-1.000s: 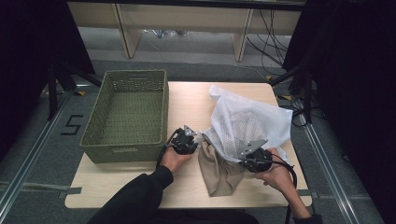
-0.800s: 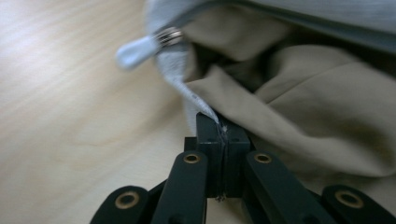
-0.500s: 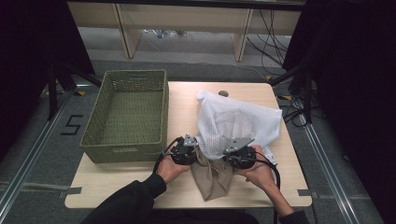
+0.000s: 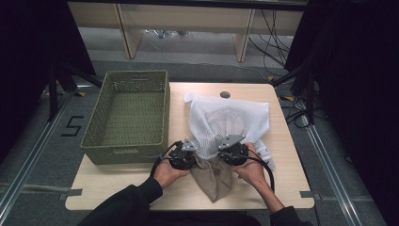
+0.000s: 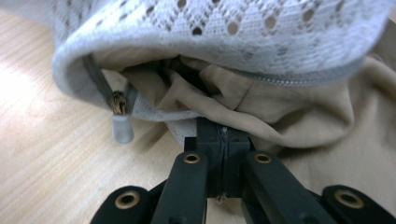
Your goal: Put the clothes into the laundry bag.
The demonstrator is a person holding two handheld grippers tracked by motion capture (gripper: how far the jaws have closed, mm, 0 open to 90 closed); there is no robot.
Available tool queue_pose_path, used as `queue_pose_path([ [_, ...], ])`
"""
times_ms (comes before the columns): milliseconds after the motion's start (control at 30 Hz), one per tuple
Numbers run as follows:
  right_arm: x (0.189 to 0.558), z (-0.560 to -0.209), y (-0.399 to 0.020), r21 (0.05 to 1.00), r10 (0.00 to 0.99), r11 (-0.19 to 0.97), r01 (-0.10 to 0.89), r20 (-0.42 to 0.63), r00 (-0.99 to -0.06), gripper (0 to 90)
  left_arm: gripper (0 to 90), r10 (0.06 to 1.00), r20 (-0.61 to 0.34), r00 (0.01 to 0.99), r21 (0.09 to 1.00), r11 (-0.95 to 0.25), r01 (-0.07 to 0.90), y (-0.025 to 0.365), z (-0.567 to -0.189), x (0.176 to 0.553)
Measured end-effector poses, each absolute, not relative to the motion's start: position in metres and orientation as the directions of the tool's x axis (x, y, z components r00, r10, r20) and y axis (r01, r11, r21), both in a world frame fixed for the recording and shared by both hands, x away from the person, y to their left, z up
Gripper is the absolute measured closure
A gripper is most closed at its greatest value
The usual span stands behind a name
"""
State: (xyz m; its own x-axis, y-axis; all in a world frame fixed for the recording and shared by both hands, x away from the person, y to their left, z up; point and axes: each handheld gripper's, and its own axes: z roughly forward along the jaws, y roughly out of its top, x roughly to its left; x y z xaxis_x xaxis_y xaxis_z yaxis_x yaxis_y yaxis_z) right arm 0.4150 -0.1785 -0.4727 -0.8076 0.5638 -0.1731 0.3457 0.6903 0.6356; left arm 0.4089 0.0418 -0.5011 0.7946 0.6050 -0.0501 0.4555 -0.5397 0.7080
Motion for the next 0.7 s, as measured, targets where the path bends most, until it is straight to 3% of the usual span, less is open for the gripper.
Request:
queue_pose_path([
  [433,0.422,-0.469,-0.179,0.638,0.578,0.684,0.353,-0.179,-0.796,90.0,88.5,0.606,-0.052,0.794,0.685,-0.557,0.470,0.059,-0.503,0.402],
  [700,0.403,-0.438,-0.178,0.626,0.459,0.733,0.266,-0.167,-0.873,90.0,88.5,0.607,-0.055,0.793,0.697,-0.546,0.466,0.050,-0.503,0.403],
])
